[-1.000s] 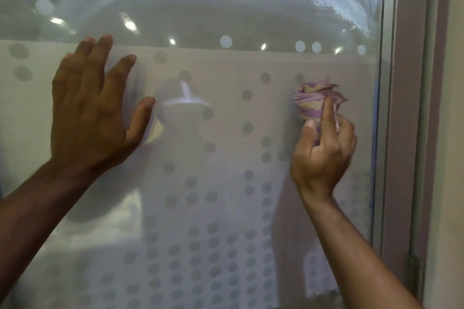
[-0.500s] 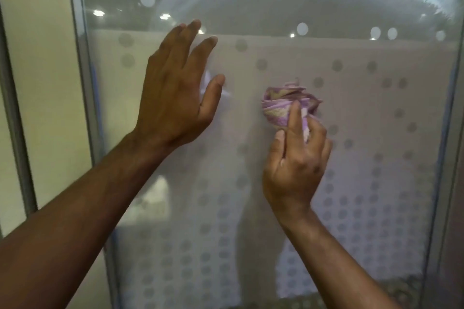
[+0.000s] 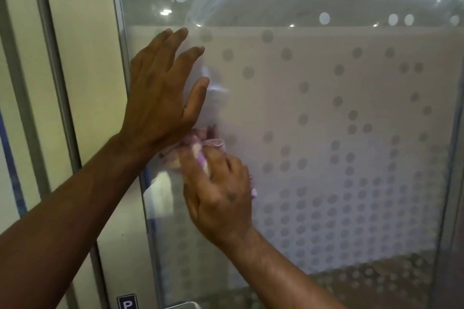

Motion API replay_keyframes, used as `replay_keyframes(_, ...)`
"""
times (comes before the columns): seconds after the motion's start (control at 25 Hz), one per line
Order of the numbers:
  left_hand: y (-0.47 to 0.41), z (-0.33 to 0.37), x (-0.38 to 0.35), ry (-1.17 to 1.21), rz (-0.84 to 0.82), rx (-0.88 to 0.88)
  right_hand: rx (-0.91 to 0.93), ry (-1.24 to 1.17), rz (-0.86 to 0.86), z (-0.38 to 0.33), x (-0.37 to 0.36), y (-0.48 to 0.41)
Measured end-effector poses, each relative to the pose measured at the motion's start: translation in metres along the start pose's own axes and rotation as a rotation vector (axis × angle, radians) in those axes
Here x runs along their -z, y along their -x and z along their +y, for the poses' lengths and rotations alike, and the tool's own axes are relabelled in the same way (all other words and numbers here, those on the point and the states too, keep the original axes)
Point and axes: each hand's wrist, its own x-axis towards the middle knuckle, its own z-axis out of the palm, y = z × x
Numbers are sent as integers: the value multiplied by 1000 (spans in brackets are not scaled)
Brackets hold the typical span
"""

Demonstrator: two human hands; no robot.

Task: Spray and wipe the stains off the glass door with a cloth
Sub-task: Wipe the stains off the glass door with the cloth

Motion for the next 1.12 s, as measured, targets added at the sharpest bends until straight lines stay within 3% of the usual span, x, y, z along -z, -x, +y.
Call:
replay_keyframes(0.24,3,14,-3,-38,-1,-21,308,58,-56,28,5,27)
replay_keyframes(0.4,2,31,-9,-69,4,-25,396,92,-56,64,24,33)
replay_keyframes(0.76,-3,77,-43,-109,28,-16,357,243,110,178,90,16)
replay_keyframes(1.12,-2,96,-65,-165,25,-7,98,455,262,324,168,-24)
